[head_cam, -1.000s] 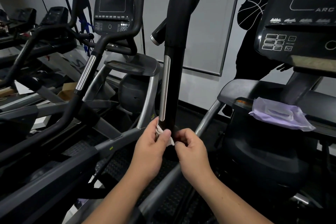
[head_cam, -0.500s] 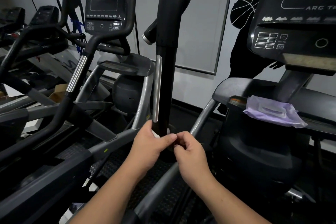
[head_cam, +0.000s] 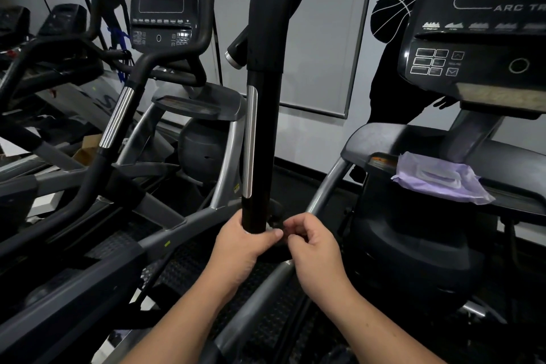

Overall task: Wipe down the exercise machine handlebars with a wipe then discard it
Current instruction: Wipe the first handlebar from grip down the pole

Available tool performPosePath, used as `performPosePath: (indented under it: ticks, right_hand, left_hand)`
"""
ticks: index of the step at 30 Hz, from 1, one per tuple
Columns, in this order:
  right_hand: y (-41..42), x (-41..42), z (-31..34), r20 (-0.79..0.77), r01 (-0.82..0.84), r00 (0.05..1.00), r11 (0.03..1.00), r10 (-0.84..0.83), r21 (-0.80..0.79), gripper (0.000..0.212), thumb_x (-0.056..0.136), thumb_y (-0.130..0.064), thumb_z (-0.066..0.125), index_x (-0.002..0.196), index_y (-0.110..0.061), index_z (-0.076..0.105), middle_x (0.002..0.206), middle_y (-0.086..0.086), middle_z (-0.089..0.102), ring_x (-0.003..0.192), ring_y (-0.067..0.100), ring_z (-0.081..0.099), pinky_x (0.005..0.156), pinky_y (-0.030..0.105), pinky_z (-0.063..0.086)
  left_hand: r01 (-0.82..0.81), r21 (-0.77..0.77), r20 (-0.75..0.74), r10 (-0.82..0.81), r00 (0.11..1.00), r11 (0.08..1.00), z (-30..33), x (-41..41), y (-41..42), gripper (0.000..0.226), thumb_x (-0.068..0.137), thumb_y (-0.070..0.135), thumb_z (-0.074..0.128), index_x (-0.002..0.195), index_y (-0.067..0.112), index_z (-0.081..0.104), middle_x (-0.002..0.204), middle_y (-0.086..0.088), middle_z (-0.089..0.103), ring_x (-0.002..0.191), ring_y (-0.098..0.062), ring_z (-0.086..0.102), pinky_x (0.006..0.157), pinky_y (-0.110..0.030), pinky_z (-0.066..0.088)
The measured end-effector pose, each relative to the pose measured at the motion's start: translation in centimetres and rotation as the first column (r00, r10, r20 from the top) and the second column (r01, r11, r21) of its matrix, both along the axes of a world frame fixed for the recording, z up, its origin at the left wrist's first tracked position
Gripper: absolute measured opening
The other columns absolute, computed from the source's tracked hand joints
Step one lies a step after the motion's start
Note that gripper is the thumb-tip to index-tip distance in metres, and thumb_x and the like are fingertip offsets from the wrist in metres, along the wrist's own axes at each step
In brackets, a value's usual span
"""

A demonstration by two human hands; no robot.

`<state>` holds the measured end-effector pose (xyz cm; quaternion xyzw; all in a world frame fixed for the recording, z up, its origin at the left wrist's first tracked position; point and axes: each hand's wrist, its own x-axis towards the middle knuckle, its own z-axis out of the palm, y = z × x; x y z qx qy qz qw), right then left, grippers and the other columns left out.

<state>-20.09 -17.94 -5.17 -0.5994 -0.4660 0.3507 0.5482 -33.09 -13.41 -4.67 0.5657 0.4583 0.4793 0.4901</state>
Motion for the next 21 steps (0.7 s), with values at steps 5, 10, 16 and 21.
performPosePath:
  ticks: [5,10,16,21]
  right_hand:
    - [0.2,0.4,-0.3,0.039,0.023,0.999,1.000,-0.023,-0.015,0.034,0.085,0.001,0.055,0.088,-0.029,0.069,0.088,-0.015,0.071,0.081,0.008,0.066,0.077,0.030,0.055]
    - [0.1,-0.2,-0.6,0.066,-0.026,0.997,0.999,0.029,-0.032,0.031,0.085,-0.004,0.055,0.086,-0.032,0.067,0.086,-0.012,0.072,0.080,0.006,0.065,0.077,0.031,0.055]
    - [-0.2,-1.0,-1.1,0.111,-0.051,0.992,0.998,0.055,-0.041,0.030,0.084,-0.008,0.055,0.086,-0.036,0.066,0.086,-0.010,0.072,0.082,0.008,0.066,0.079,0.036,0.057]
    - [-0.8,-1.1,-2.1,0.113,-0.029,0.993,0.999,0.034,-0.046,0.030,0.083,-0.007,0.055,0.087,-0.035,0.066,0.090,-0.012,0.071,0.087,0.005,0.065,0.082,0.032,0.055]
  left_hand:
    - [-0.005,0.023,0.044,0.004,0.999,1.000,0.5,-0.3,0.6,0.028,0.071,0.027,0.088,0.088,0.019,0.067,0.079,0.004,0.071,0.078,-0.011,0.067,0.072,-0.028,0.056]
    - [0.027,-0.021,-0.009,-0.027,1.000,0.999,-0.5,-0.4,-0.2,0.022,0.076,0.017,0.087,0.088,0.016,0.067,0.074,0.008,0.070,0.073,-0.007,0.064,0.066,-0.017,0.049]
    - [-0.057,0.031,-0.020,0.058,0.998,0.998,-1.2,-0.1,-1.2,0.042,0.068,0.042,0.079,0.103,0.023,0.064,0.094,0.004,0.074,0.091,-0.016,0.070,0.080,-0.028,0.054]
    - [-0.007,-0.045,0.075,0.010,0.997,0.999,-2.0,-0.6,-2.8,0.054,0.068,0.009,0.060,0.120,0.022,0.059,0.101,0.006,0.073,0.099,-0.011,0.067,0.084,-0.021,0.052]
